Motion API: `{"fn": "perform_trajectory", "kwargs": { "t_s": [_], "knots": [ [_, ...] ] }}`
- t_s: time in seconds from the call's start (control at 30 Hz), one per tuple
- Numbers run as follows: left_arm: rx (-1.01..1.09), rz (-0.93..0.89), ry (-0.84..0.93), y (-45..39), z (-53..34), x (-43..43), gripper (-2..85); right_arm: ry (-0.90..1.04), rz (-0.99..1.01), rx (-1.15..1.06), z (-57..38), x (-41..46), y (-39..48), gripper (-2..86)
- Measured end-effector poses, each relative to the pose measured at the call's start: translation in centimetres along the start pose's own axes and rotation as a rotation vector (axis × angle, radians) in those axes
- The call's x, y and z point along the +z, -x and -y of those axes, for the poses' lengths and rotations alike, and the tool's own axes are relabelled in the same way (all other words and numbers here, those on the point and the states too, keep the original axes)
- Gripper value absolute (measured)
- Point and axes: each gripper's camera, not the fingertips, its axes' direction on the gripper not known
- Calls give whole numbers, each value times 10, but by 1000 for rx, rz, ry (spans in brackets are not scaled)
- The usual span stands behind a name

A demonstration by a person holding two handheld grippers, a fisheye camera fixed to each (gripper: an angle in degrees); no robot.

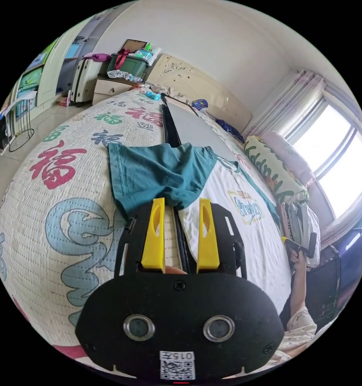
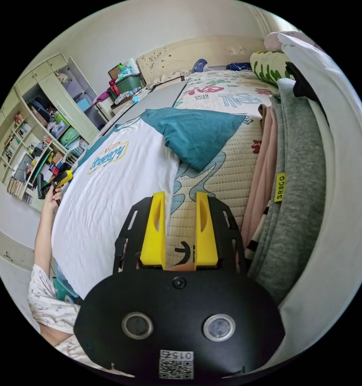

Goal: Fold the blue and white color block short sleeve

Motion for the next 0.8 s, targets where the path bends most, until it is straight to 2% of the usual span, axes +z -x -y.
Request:
{"fn": "perform_trajectory", "kwargs": {
  "t_s": [0.1, 0.17, 0.4, 0.5, 0.57, 0.73, 0.8],
  "knots": [
    [2, 101, -18, -2, 25, -1, 28, -2, -36, 20, 15, -19, 23, 82],
    [43, 156, -27, -16, 47, -8, 4, 1, -99, 79, 27, -33, 37, 34],
    [184, 358, -2, -64, 89, -16, -6, -2, -114, 75, 53, -75, 85, -5],
    [252, 425, 43, -96, 110, -13, -6, -7, -104, 83, 64, -95, 101, 0],
    [343, 535, 73, -137, 122, -6, -5, -8, -74, 81, 71, -111, 111, 21],
    [456, 711, 57, -194, 140, -14, 0, -20, -38, 46, 85, -146, 137, 63],
    [473, 762, 28, -208, 147, -24, 5, -80, -4, 49, 87, -168, 145, 101]
  ]
}}
